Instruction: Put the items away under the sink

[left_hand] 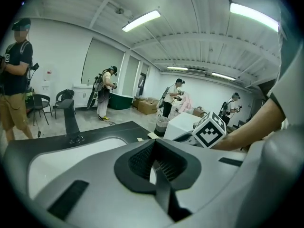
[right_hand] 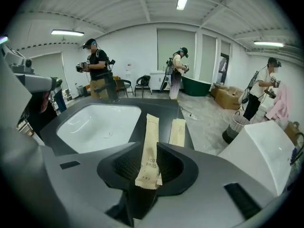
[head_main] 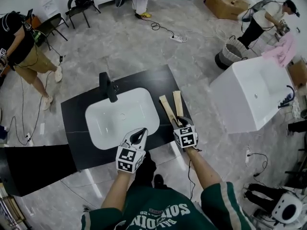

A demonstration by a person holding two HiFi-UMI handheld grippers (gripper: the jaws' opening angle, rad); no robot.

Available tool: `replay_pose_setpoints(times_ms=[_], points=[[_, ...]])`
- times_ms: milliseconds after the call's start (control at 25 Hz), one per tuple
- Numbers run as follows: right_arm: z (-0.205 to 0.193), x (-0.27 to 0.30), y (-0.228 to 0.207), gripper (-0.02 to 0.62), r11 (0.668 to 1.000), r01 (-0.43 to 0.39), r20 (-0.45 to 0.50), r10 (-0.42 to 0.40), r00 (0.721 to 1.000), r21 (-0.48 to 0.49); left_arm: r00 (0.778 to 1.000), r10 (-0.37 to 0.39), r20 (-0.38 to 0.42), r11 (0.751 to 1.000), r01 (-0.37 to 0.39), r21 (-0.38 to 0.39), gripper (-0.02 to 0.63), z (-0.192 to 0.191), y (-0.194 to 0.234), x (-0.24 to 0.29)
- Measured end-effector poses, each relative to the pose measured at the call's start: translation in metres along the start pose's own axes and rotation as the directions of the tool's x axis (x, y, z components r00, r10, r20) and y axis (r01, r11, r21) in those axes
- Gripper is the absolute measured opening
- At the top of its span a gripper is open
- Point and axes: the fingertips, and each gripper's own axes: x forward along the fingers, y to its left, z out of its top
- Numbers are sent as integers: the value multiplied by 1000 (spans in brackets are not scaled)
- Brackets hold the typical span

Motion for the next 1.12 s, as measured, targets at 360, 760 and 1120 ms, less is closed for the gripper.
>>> replay_pose_setpoints(times_ms=[360,760,1120], points=[[-35,41,-12,112,999,29,-149,-23,989,41,999,-5,-40,999,3,-33,12,-13,31,18],[-37,46,-2,70,999,22,-178,-12,984,50,998,-37,-50,997,34,-63,12,-20,48,28],[-19,32,13,52,999,8,-127,-1,992,50,1000,-23,-13,998,22,-58,12,-10,47,17]])
